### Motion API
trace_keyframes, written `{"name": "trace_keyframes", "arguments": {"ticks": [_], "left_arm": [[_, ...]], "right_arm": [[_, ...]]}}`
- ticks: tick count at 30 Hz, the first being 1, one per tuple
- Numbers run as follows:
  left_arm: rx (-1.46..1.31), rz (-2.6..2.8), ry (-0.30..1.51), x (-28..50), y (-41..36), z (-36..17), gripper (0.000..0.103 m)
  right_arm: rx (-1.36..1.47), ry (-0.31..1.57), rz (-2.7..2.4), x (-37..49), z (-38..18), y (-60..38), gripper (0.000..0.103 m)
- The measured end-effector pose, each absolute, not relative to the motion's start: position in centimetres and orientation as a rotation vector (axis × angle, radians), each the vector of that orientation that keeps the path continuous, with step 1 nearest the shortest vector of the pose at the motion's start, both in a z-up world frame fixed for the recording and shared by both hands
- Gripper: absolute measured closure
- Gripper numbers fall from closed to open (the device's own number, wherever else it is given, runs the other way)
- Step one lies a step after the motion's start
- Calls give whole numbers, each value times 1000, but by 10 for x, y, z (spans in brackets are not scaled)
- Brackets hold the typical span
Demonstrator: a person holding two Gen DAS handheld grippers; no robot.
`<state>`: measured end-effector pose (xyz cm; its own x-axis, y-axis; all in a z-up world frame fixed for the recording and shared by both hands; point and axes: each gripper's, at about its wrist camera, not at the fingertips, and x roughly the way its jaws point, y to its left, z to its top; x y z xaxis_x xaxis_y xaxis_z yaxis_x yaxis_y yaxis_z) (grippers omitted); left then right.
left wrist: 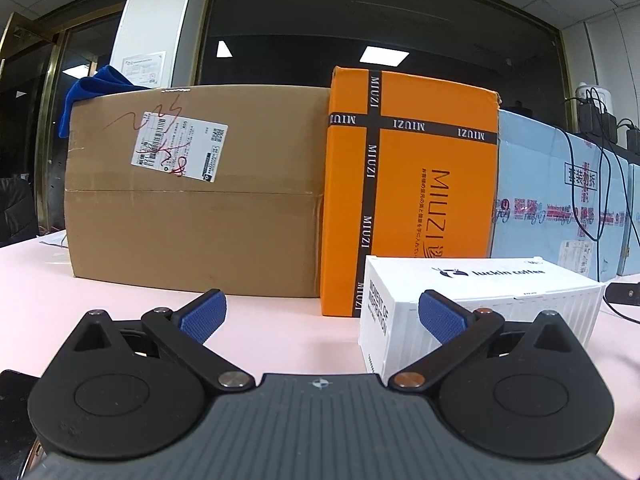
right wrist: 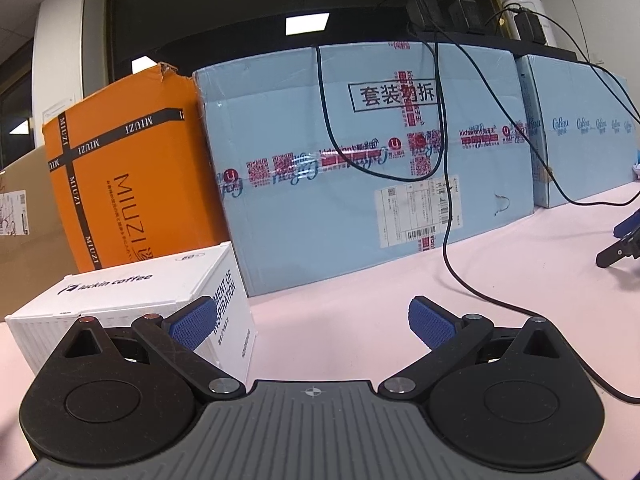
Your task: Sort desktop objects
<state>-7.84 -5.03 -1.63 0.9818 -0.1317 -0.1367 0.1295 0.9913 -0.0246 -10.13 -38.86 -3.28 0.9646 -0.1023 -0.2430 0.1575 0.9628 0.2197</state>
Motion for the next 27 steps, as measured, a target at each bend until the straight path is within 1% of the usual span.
{"name": "trace_keyframes", "arguments": {"ticks": [8, 14, 18, 27], "left_arm": [[29, -150, 159, -76, -59, -19, 0], [154, -135, 128, -82, -80, -20, 0], [220, -90, 144, -80, -92, -20, 0], [95, -17, 147, -80, -70, -18, 0]], "right_arm": [[202, 271, -134, -94, -33, -383, 0], [194, 276, -138, -93, -34, -382, 0], [207, 274, -129, -94, -35, -384, 0], [229, 293, -118, -91, -37, -387, 0]]}}
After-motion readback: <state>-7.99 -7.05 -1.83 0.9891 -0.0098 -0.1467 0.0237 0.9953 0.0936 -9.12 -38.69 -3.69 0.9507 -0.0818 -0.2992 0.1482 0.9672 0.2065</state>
